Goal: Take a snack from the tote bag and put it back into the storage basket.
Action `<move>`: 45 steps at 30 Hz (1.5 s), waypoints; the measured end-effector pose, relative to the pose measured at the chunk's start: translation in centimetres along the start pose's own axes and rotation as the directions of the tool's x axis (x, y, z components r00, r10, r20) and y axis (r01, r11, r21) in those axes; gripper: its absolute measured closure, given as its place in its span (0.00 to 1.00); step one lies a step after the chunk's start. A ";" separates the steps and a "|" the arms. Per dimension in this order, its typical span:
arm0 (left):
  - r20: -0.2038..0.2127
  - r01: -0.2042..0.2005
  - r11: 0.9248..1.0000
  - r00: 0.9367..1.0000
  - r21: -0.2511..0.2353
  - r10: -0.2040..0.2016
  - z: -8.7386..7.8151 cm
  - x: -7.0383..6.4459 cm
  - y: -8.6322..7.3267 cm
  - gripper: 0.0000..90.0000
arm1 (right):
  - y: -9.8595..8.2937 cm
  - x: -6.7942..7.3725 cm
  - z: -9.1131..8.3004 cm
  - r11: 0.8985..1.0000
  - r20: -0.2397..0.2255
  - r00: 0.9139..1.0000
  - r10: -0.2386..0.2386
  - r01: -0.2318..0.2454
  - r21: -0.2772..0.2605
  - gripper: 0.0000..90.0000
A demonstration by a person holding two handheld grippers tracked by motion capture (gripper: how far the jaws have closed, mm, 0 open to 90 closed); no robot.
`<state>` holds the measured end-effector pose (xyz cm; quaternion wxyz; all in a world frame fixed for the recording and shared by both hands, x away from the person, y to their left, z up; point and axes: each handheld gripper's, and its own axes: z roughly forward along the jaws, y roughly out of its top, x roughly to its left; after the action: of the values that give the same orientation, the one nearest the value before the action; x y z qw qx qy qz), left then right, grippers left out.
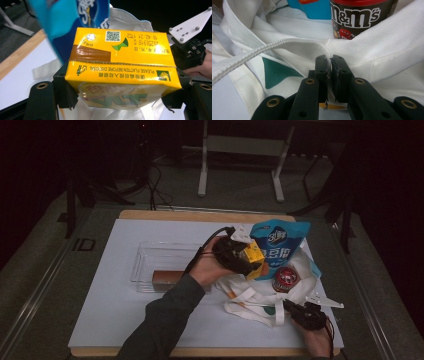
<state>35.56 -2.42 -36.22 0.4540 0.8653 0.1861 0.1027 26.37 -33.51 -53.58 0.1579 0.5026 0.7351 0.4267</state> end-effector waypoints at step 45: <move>-0.273 0.150 0.988 0.950 -0.037 -0.154 -8.9 6.3 -5.3 0.32 | 0.0 0.1 0.0 1.000 0.004 1.000 -0.004 0.004 -0.001 0.93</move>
<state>37.01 9.58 -35.52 0.4372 0.8221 0.3124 0.1880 26.30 -33.45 -53.59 0.1605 0.5018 0.7356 0.4258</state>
